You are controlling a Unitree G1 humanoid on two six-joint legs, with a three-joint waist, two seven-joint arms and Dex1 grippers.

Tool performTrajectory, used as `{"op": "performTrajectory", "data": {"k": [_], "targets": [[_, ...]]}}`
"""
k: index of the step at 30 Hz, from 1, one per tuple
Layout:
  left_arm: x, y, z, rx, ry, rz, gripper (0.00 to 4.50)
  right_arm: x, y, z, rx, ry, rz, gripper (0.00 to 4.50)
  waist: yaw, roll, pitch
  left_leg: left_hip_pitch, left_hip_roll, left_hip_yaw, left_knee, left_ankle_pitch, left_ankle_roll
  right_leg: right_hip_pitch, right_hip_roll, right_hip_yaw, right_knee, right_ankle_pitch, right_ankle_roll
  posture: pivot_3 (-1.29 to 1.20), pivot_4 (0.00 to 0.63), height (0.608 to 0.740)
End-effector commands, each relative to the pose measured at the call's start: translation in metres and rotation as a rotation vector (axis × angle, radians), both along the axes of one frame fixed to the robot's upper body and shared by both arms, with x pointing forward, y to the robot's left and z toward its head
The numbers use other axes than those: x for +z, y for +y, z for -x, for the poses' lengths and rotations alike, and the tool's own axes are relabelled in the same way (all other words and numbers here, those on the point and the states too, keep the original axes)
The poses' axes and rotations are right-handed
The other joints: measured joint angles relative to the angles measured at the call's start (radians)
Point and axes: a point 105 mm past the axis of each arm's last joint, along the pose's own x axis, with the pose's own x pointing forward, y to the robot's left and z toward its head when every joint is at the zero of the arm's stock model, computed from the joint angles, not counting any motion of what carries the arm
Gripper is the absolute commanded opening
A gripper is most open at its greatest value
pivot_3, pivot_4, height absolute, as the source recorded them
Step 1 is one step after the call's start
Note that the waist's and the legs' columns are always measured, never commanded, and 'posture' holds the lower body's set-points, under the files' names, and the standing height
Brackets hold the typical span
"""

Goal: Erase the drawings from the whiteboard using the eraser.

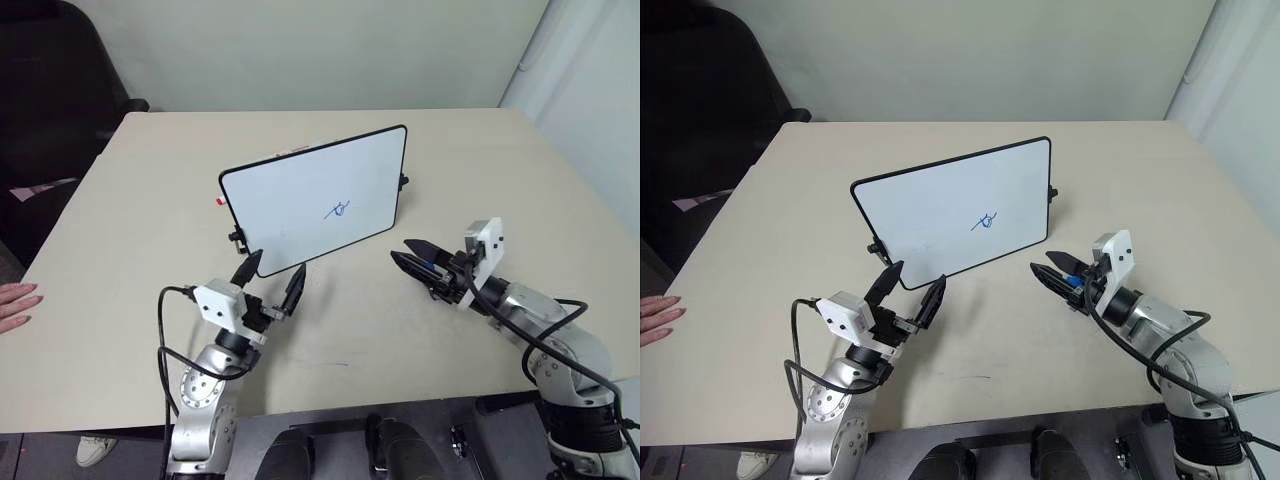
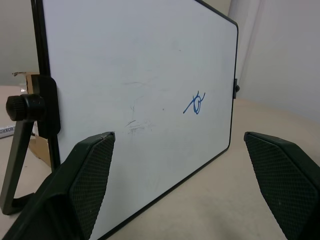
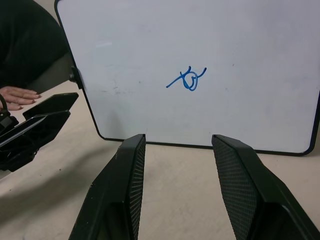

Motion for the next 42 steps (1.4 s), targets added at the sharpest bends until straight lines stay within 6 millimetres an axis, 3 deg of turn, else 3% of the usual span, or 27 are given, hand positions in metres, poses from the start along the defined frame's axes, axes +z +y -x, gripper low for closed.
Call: {"op": "performTrajectory", "data": {"k": [1, 10, 13, 18, 22, 27, 42], "targets": [[0.004, 0.001, 0.002, -0.006, -0.025, 0.003, 4.50, 0.012, -0.001, 0.000, 0.004, -0.057, 0.004, 2.22, 0.000, 0.000, 0.000, 0.000, 0.000, 0.000, 0.000, 0.000, 0.000, 0.000, 0.000, 0.000, 0.000, 0.000, 0.000, 0.00, 0.150, 0.740], [0.003, -0.005, -0.001, -0.044, -0.021, -0.003, 4.50, 0.003, -0.014, 0.001, -0.083, 0.066, 0.069, 2.22, 0.000, 0.000, 0.000, 0.000, 0.000, 0.000, 0.000, 0.000, 0.000, 0.000, 0.000, 0.000, 0.000, 0.000, 0.000, 0.00, 0.150, 0.740], [0.001, -0.009, -0.002, -0.066, -0.009, 0.009, 4.50, -0.002, -0.036, -0.013, -0.228, 0.119, 0.152, 2.77, 0.000, 0.000, 0.000, 0.000, 0.000, 0.000, 0.000, 0.000, 0.000, 0.000, 0.000, 0.000, 0.000, 0.000, 0.000, 0.00, 0.150, 0.740], [0.000, -0.007, -0.005, -0.058, -0.010, 0.005, 4.50, -0.003, -0.050, -0.020, -0.305, 0.228, 0.191, 4.46, 0.000, 0.000, 0.000, 0.000, 0.000, 0.000, 0.000, 0.000, 0.000, 0.000, 0.000, 0.000, 0.000, 0.001, 0.000, 0.00, 0.150, 0.740], [-0.002, -0.013, -0.007, -0.082, -0.007, 0.014, 4.50, -0.017, -0.060, -0.023, -0.334, 0.391, 0.289, 4.49, 0.000, 0.000, 0.000, 0.000, 0.000, 0.000, 0.000, 0.000, 0.001, 0.000, 0.000, 0.000, 0.000, 0.002, 0.001, 0.00, 0.150, 0.740], [-0.003, -0.015, -0.007, -0.078, -0.007, 0.014, 4.50, -0.024, -0.062, -0.018, -0.326, 0.470, 0.342, 4.49, 0.002, 0.000, 0.000, -0.001, 0.000, 0.000, -0.001, 0.001, 0.001, 0.000, 0.000, 0.000, 0.000, 0.000, 0.001, 0.00, 0.150, 0.740], [-0.005, -0.019, -0.004, -0.077, 0.000, 0.027, 4.50, -0.047, -0.062, -0.011, -0.291, 0.533, 0.429, 4.49, 0.002, 0.000, 0.000, -0.001, 0.000, 0.001, 0.000, 0.000, 0.003, 0.000, 0.000, 0.000, 0.000, 0.000, 0.002, 0.00, 0.150, 0.740]]}}
